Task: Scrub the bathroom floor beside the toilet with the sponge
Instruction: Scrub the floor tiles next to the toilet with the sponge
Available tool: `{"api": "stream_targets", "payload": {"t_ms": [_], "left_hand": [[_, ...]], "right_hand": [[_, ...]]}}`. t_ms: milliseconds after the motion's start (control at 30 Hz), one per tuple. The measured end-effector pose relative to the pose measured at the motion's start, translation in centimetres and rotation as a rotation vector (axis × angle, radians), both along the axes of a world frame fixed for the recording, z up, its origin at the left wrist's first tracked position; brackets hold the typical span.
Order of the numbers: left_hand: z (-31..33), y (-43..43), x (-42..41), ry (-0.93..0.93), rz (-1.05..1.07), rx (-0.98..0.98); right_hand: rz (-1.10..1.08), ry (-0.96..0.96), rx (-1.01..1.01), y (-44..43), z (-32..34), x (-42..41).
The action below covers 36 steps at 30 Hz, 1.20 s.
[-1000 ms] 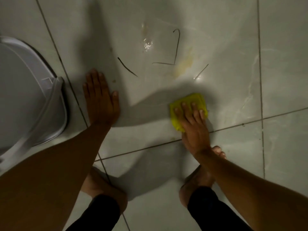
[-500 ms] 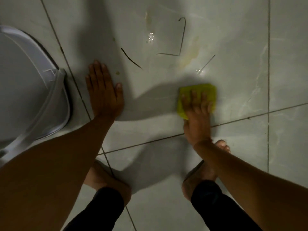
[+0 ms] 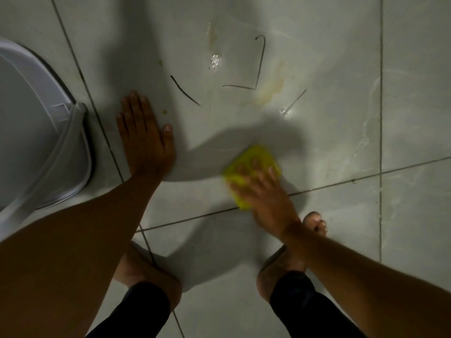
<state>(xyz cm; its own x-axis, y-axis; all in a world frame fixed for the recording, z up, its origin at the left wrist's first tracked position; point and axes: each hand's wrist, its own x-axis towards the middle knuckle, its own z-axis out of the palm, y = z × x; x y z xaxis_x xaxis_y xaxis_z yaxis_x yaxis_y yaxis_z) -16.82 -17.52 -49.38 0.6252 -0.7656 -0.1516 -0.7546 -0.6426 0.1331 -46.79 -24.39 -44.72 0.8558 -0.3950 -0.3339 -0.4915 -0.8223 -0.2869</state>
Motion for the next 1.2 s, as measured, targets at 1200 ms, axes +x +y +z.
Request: {"api": "stream_targets", "payload": {"t_ms": [1200], "left_hand": [[0.8,0.0,-0.1,-0.016,0.029,-0.004]], "right_hand": [[-0.217,-0.010,0.057,-23.6,0.9,4.9]]}}
